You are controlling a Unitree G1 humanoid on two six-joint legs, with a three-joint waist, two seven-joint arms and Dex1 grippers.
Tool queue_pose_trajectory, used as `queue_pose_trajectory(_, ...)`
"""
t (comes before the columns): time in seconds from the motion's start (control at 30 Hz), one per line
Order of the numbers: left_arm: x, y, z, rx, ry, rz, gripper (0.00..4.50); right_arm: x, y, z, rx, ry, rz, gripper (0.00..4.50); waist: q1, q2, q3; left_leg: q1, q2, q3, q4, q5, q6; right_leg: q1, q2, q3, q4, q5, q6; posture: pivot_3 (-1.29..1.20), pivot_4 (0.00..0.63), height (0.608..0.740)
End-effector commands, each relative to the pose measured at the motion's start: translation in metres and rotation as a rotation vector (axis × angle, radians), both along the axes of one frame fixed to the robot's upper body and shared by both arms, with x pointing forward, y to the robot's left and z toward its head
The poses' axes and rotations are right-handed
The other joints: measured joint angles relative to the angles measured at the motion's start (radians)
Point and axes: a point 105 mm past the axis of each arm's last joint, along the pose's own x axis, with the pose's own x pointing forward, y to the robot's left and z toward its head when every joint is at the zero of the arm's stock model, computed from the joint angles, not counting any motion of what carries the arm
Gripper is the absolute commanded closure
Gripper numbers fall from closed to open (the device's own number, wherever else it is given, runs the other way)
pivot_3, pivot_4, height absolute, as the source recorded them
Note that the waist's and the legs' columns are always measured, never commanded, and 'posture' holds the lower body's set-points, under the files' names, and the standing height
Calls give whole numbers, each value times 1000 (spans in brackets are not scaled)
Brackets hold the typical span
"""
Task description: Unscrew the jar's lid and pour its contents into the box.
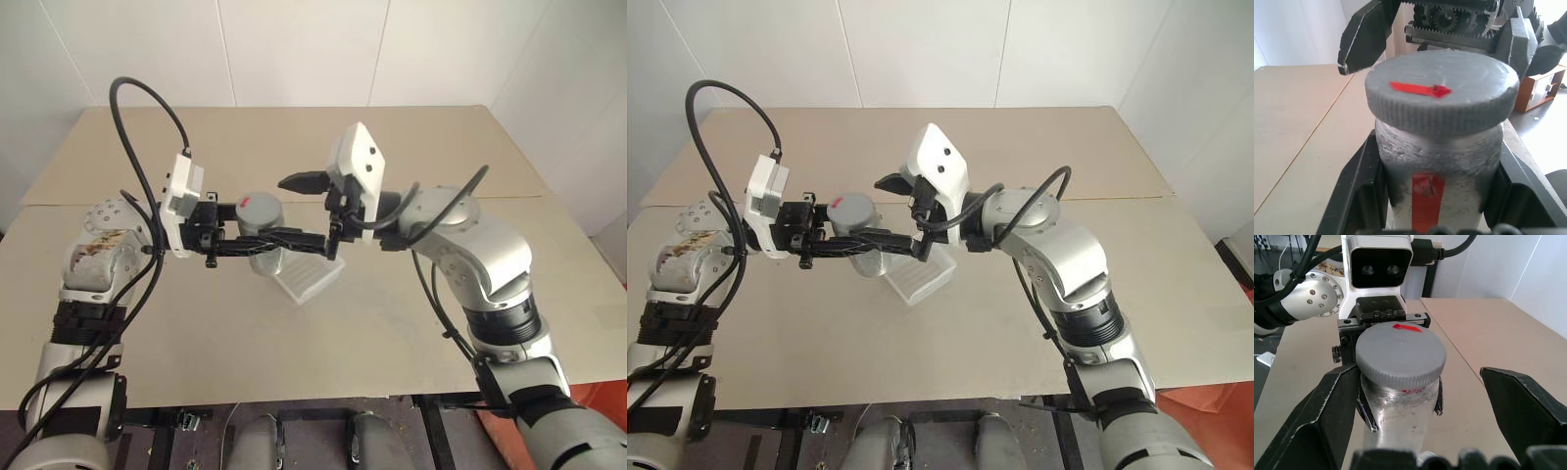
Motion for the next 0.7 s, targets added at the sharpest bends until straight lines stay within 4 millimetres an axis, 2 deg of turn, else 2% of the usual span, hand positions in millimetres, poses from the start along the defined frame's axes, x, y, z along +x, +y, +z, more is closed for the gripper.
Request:
queue_pose_trajectory(0.03, -6, 1, 12, -11, -57, -23, 2472, -13, 1, 14, 43, -57, 62, 71, 0, 0, 0, 0, 0, 0, 0, 0, 0, 0, 0, 0, 0, 0, 0, 0, 150, 740)
queue_pose_trajectory(0.27, -5, 2, 12, -6, -61, -22, 2472, -14, 13, 13, 55, -32, 93, 71, 0, 0, 0, 0, 0, 0, 0, 0, 0, 0, 0, 0, 0, 0, 0, 0, 150, 740)
queue_pose_trajectory(0.6, -7, 2, 10, 5, -66, -17, 2472, -12, 19, 14, 60, 3, 104, 71, 0, 0, 0, 0, 0, 0, 0, 0, 0, 0, 0, 0, 0, 0, 0, 0, 150, 740)
queue_pose_trajectory(0.7, -7, 2, 9, 7, -68, -16, 2472, -11, 20, 15, 64, 9, 105, 623, 0, 0, 0, 0, 0, 0, 0, 0, 0, 0, 0, 0, 0, 0, 0, 0, 150, 740)
